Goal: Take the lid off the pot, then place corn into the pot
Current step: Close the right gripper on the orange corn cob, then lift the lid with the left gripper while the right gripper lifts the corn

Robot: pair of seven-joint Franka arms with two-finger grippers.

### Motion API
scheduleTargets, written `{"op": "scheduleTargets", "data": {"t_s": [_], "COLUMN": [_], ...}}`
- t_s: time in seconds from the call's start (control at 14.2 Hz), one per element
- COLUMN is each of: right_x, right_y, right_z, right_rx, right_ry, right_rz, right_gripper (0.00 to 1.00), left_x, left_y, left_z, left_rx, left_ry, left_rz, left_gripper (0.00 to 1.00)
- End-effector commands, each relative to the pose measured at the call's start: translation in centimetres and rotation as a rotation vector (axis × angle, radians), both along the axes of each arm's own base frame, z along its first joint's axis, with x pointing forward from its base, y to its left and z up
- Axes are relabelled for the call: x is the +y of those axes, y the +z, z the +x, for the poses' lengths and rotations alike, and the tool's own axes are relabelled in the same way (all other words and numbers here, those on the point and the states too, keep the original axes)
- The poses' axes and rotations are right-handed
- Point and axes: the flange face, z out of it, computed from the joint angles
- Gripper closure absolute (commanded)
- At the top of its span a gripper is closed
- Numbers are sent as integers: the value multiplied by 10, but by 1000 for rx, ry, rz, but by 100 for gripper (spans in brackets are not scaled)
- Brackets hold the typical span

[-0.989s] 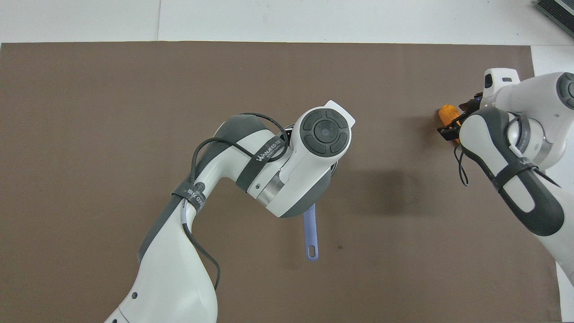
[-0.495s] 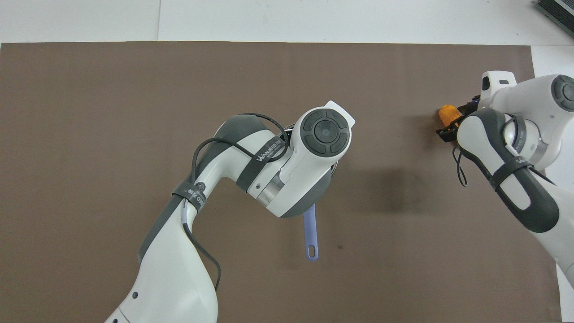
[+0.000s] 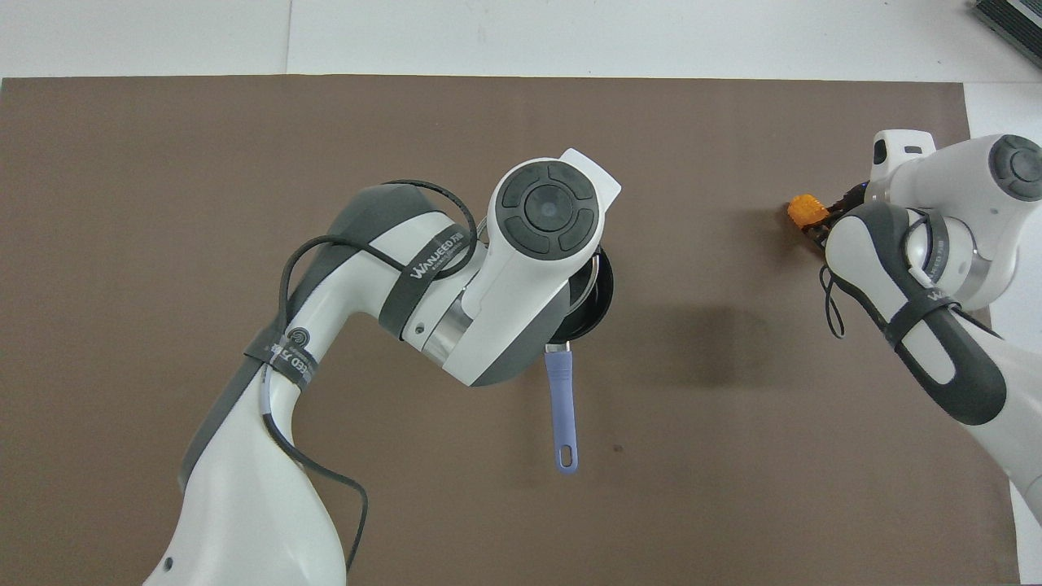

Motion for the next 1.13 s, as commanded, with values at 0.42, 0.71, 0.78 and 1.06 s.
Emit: {"op": "scheduleTargets", "data": {"t_s": [0.42,0.71,0.78,1.06], "right_x": [15,45,53,118], "right_y": [111,168,181,203], "right_z": [-25,-49,-54,-65], "right_rx": [56,96,92,103], "right_ry": [-272,-415,-444,-529], "right_rz": [39,40,34,7], "right_gripper": [100,100,100,100], "left_x": [133,202,219,270], "left_y": [11,6,6,6], "left_z": [46,68,75,94], "left_rx": [52,82,82,76], "left_ry": [-193,-259,-282,-292], "left_rz": [61,20,18,22], "left_gripper": [100,100,100,100]}}
